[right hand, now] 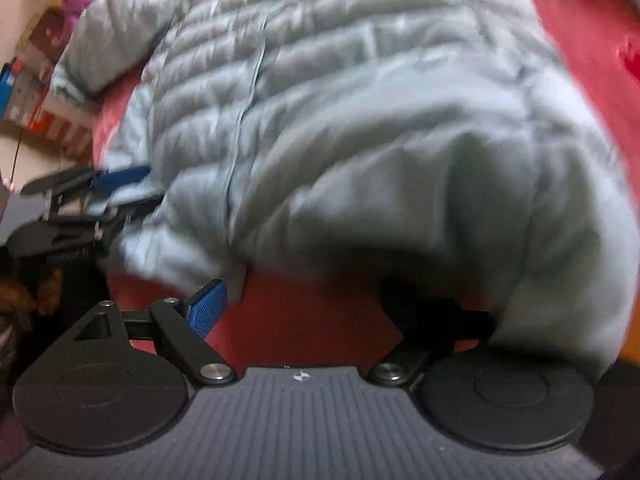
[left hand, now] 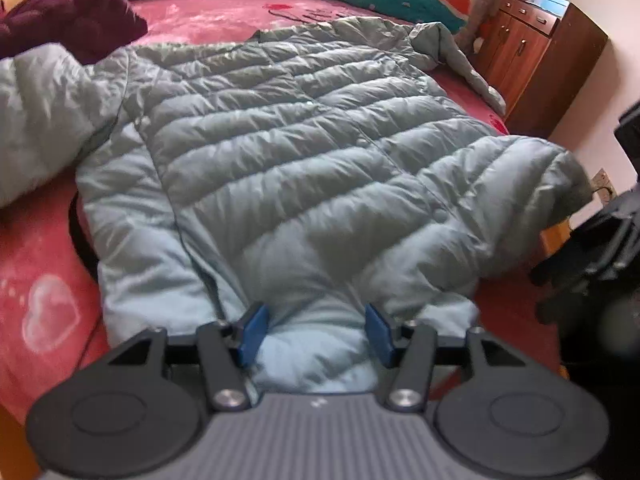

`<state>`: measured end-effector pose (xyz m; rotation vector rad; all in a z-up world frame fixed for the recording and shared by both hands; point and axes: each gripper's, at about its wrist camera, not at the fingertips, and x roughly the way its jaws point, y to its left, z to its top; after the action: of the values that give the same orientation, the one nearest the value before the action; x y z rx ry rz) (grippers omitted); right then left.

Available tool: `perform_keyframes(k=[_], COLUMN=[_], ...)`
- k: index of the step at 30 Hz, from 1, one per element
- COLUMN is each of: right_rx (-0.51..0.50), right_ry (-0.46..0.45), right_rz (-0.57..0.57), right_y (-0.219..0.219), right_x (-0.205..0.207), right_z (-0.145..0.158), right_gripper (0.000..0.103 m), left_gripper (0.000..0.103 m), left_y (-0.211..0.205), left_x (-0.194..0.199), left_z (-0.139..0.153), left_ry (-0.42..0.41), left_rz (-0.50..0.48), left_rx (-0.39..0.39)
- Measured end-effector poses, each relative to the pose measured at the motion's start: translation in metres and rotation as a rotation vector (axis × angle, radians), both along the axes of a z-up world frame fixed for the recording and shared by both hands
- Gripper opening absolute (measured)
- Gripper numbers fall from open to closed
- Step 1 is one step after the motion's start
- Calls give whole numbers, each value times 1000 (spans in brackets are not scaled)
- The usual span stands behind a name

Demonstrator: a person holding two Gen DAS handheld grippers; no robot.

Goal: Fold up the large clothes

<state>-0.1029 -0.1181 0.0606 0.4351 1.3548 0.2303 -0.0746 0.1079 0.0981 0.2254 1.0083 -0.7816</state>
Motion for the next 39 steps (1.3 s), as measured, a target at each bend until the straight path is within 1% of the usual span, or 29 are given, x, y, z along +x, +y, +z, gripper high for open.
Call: perform_keyframes(k=[2,4,5,8,9,10,11,12,13,14,15,16,18,20,21,22,25,28,31,32,33,34,36,39], right_rx=[49,110,133,122,106,70,7,-87,-201,-321,-396,-441,-457,-487,-501,-508,-499,-513,-499,-483,-456,-422,-348,-295], right_ry=[-7,-54,-104,-297,-350,-409,-464,-505,-522,-519,-507,-478,-354,-241,-224,-220,-210,-216,-213,-215,-218,-224,-265,-353], right_rz=[16,5,-3,-72,-101,-130,-160,-179,-190,-203,-200,-177,-116,-44,-13,-7,-25,-22,-33,-42,-65,-99,-189,-328], right_y=[2,-1,-3,-13,-16,-19,-24,-28,-27,-25,-29,-27,-26,-22,-18,-19,-26,-22,-20,-26,-29,-36,-53,-82], right_x=[-13,-17,-19,-19,-14,-9,-4,1,6,13,14,17,21,18,13,11,8,15,23,19,18,13,5,-2], right_z=[11,31,46,92,101,108,110,108,102,91,81,67,35,8,0,-3,-7,-17,-17,-9,-7,2,18,43], right_gripper=[103,103,103,103,103,103,103,103,103,103,103,101,94,96,102,103,103,103,103,103,103,103,103,103], left_gripper=[54,54,54,54,54,54,54,55,55,55,55,55,55,55,56,56,57,58,58,57,57,57,57,58], left_y=[3,5,4,-8,-14,-20,-27,-33,-40,-46,-51,-54,-56,-54,-52,-50,-48,-48,-52,-50,-50,-48,-42,-41], left_x=[-2,-8,-9,-10,-10,-10,-10,-9,-8,-7,-7,-7,-8,-7,-7,-7,-8,-11,-10,-11,-14,-16,-16,-12], left_z=[6,17,24,41,43,44,43,41,37,31,25,18,2,-11,-17,-20,-26,-30,-22,-16,-10,-1,20,41], left_ry=[12,-9,-34,-112,-122,-132,-145,-160,-179,-196,-200,-188,-158,-145,-141,-141,-160,-173,-171,-175,-185,-197,-213,-232], left_rz=[4,15,19,5,-2,-6,-9,-11,-7,-3,-6,-8,2,3,1,1,-10,-15,-6,-2,1,5,17,39], left_rx=[-10,-40,-61,-95,-103,-111,-117,-117,-108,-90,-72,-62,-44,-21,-12,-10,2,8,13,4,-8,-26,-87,-161])
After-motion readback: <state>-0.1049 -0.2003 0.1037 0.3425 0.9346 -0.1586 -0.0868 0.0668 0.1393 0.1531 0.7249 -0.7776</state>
